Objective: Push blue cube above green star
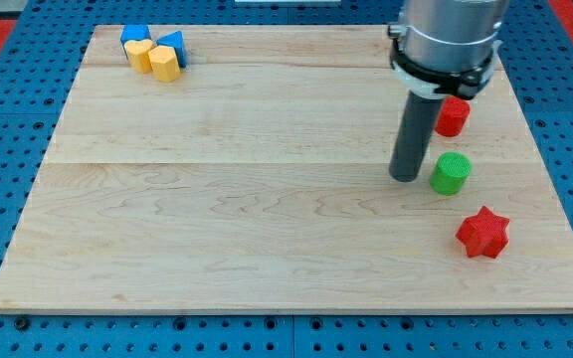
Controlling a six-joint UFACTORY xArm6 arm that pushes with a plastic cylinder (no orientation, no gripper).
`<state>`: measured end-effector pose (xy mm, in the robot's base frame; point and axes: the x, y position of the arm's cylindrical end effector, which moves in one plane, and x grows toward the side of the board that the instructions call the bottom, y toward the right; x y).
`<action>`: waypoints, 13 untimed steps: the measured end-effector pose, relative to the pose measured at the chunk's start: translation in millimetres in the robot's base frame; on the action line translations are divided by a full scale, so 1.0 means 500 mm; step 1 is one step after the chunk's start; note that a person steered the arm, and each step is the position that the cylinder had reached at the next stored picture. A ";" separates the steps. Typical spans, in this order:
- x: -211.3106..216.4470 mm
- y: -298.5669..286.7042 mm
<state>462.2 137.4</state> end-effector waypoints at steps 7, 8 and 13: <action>-0.280 -0.713; -0.367 -0.881; -0.502 -0.606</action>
<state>211.0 -165.6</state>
